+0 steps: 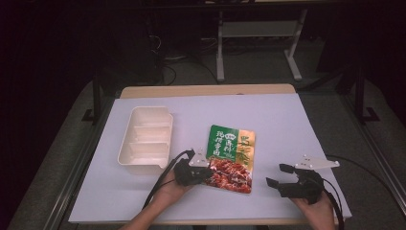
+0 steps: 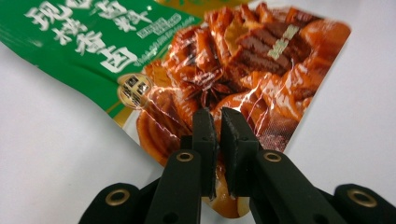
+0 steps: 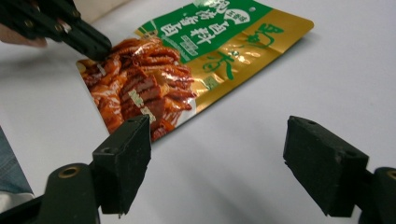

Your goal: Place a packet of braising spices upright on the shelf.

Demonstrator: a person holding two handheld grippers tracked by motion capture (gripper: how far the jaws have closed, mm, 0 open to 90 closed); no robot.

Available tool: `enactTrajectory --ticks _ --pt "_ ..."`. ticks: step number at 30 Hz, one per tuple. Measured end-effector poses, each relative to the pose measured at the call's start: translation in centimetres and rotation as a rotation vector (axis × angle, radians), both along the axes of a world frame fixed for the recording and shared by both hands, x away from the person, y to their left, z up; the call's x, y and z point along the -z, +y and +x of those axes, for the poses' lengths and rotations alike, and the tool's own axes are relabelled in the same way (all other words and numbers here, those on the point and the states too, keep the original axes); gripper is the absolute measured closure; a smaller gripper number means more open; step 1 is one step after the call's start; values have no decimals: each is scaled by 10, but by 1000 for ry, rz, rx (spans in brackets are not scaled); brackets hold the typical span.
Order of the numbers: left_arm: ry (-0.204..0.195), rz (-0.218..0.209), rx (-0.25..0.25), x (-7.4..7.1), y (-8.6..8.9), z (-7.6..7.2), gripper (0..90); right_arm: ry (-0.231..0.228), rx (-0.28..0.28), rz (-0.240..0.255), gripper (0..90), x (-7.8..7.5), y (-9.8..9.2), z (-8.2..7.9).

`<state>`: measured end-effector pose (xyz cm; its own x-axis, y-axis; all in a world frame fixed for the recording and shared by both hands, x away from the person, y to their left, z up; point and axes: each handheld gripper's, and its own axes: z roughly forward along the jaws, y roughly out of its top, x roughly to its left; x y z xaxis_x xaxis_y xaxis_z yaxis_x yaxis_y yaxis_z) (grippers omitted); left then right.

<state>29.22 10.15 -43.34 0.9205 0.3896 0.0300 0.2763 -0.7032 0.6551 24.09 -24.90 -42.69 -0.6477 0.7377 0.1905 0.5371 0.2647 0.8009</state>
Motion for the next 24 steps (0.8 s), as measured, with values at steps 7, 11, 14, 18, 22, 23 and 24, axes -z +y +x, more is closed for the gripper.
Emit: enactTrajectory --ticks 7,11,14,18,22,23,24 --pt "5 14 -21 7 -2 -4 895 52 7 3 166 -6 12 38" --pt "18 5 -27 7 0 -3 896 91 4 -15 162 -4 24 63" --pt "8 3 -25 7 0 -4 896 116 16 -52 175 -2 30 83" --pt "26 -31 -31 10 4 -2 896 151 26 -50 178 -1 33 100" --pt "41 -57 -33 11 7 -1 897 185 43 -28 187 -1 36 122" --pt "38 -54 -28 11 6 -1 897 185 43 -28 187 -1 36 122" --pt "36 -50 -26 11 6 -1 897 201 54 -13 194 1 37 129"
